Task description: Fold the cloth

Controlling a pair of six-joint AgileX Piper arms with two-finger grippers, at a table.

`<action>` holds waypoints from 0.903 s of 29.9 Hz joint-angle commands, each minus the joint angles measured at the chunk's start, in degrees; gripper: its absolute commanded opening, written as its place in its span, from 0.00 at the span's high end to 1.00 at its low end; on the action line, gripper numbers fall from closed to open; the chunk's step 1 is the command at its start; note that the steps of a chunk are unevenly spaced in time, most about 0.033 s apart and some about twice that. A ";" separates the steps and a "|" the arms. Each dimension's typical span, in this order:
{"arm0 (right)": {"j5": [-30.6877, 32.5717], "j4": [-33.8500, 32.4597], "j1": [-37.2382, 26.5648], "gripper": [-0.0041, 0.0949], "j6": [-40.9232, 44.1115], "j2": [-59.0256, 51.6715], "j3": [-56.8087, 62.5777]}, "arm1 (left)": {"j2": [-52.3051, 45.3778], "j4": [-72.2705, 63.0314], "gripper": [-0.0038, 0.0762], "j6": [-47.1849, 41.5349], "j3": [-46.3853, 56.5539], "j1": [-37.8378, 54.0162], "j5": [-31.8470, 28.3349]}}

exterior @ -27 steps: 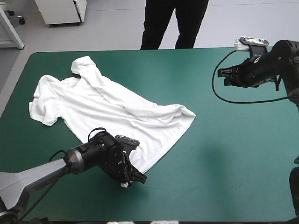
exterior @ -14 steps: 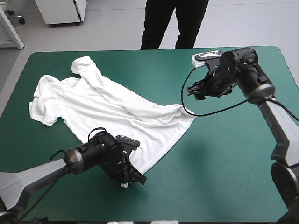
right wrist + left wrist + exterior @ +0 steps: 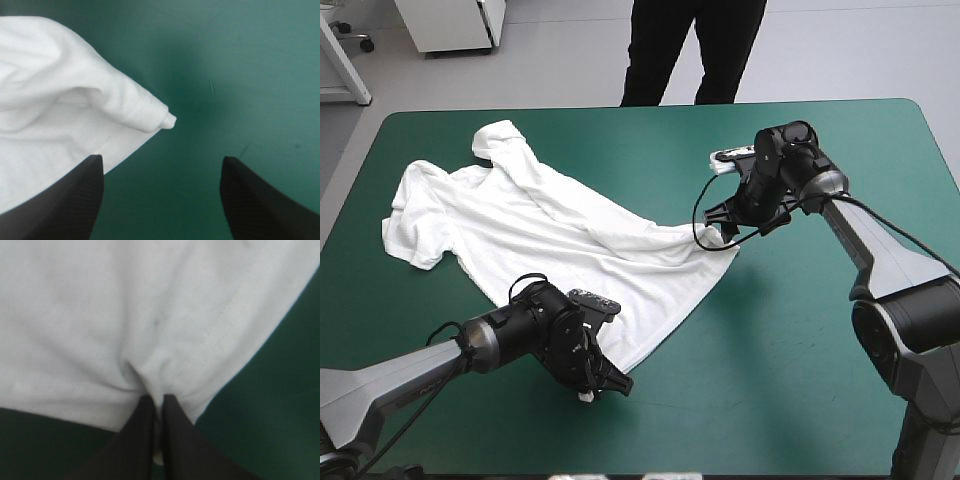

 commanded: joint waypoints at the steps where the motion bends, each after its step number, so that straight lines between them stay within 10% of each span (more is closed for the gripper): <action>1: -1.12 1.44 0.06 0.32 -0.55 -1.00 -1.48 | 1.92 -2.69 0.96 -0.13 1.10 -0.37 -4.98; 19: -5.55 1.02 2.53 0.42 0.07 7.96 -1.48 | 1.92 -2.22 0.96 -0.13 1.10 -0.27 -5.47; 25: -1.92 1.02 2.53 0.98 -0.75 7.92 -1.48 | 1.60 0.27 0.96 -0.13 1.10 -0.27 -5.60; 27: -0.69 1.13 2.53 0.97 -0.97 7.23 -1.48 | 0.85 2.23 0.96 -0.13 0.86 -0.27 -4.44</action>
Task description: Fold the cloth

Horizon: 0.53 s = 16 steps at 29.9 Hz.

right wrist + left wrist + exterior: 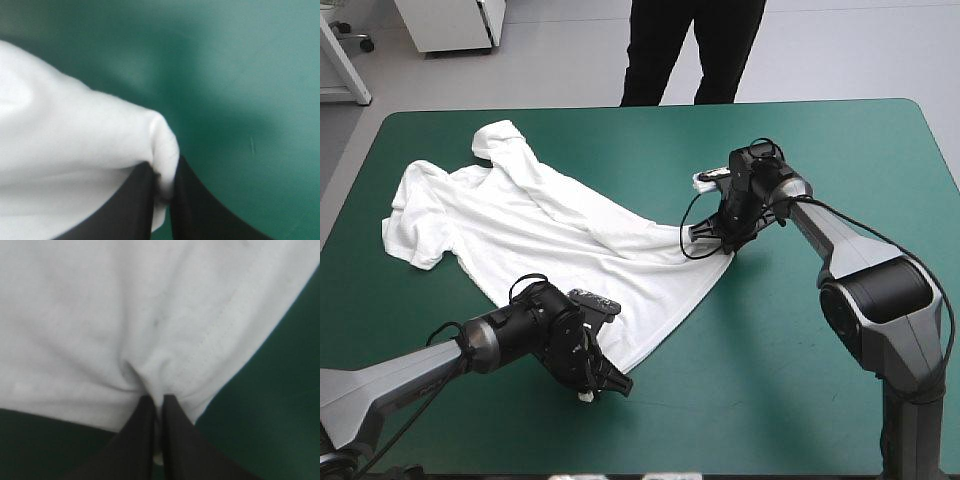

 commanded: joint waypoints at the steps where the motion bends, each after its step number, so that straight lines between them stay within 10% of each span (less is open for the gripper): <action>1: 3.55 2.05 0.34 0.98 -0.96 -3.05 -0.89 | 0.41 3.05 0.96 -0.35 0.57 -0.27 -3.17; 16: 4.44 4.54 0.34 0.98 -0.31 -23.30 -8.87 | -11.38 15.82 0.96 5.36 -23.99 13.77 11.38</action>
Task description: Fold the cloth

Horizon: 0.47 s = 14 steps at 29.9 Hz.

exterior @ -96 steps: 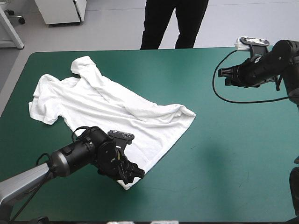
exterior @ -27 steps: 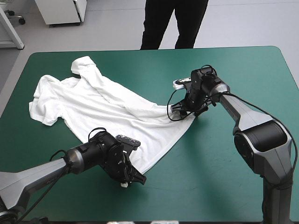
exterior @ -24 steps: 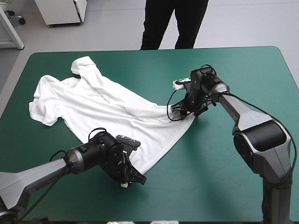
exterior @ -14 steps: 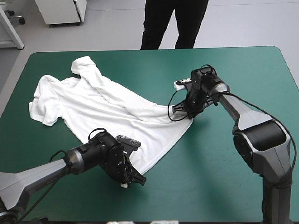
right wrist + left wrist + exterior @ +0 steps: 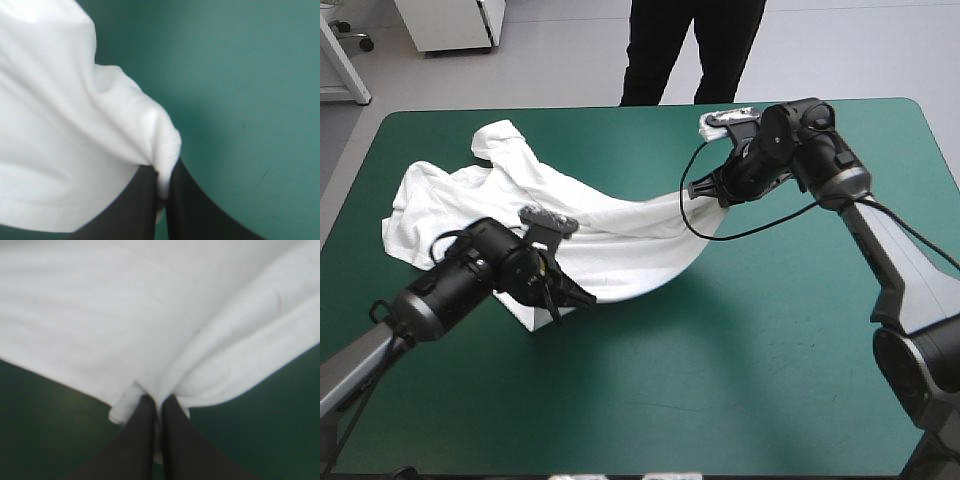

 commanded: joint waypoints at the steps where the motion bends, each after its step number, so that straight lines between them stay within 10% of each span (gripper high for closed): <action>1: 0.80 0.34 -0.11 0.98 0.36 -8.03 -4.28 | -3.55 1.92 0.96 4.32 -10.13 4.41 3.09; 14: -2.11 -0.73 -0.11 0.98 -2.40 -16.84 -21.90 | -3.71 5.20 0.96 12.78 -43.61 11.27 0.68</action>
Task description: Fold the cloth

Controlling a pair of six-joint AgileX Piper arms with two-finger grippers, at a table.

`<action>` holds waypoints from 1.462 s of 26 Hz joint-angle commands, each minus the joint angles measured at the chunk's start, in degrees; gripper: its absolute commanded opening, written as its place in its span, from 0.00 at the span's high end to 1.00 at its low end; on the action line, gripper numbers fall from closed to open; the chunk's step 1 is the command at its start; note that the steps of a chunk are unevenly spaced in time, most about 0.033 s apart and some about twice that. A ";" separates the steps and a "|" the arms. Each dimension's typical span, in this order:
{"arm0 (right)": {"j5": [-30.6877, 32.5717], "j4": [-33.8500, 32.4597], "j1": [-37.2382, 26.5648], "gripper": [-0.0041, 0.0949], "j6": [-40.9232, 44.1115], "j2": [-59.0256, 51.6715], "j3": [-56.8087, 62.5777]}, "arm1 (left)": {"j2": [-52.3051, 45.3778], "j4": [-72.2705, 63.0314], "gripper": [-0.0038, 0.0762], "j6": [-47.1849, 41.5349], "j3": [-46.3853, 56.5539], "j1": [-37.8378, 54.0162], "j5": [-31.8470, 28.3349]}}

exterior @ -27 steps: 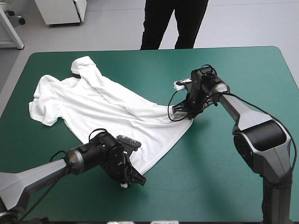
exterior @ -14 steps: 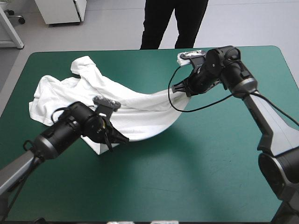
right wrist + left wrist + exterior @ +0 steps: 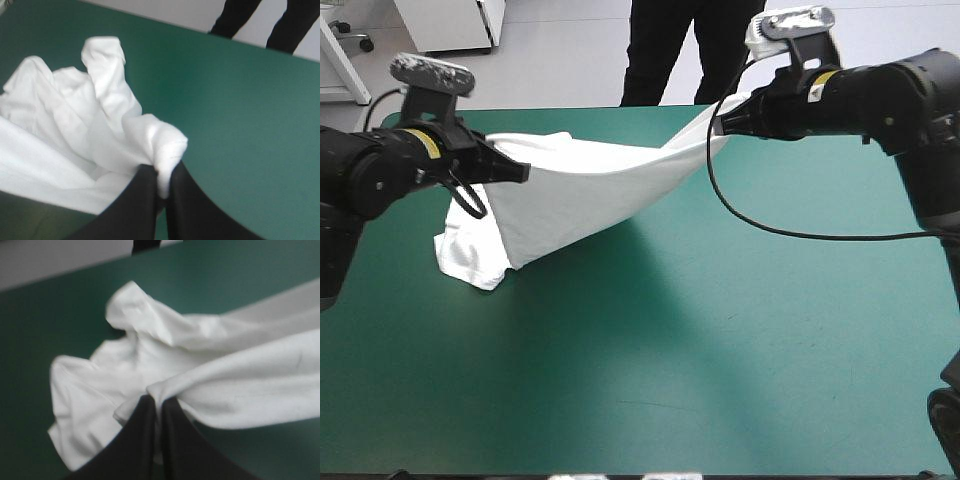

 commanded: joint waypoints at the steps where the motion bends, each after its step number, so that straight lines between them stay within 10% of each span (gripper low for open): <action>1: -3.89 -1.84 -0.16 0.98 -3.01 -3.73 -7.26 | -1.95 3.26 0.96 1.45 -8.46 0.11 -8.07; 23: -39.91 -7.58 -0.16 0.98 -10.65 -8.86 -23.09 | -1.95 1.04 0.96 7.45 -29.45 0.01 -51.17; 31: -39.05 -9.21 -0.16 0.98 -10.53 -9.67 -22.98 | -0.70 -3.19 0.96 14.38 -31.37 0.01 -48.05; 38: -36.48 -33.37 -2.51 0.98 9.80 2.85 -22.98 | 10.64 7.13 0.96 12.54 -31.27 1.06 -47.76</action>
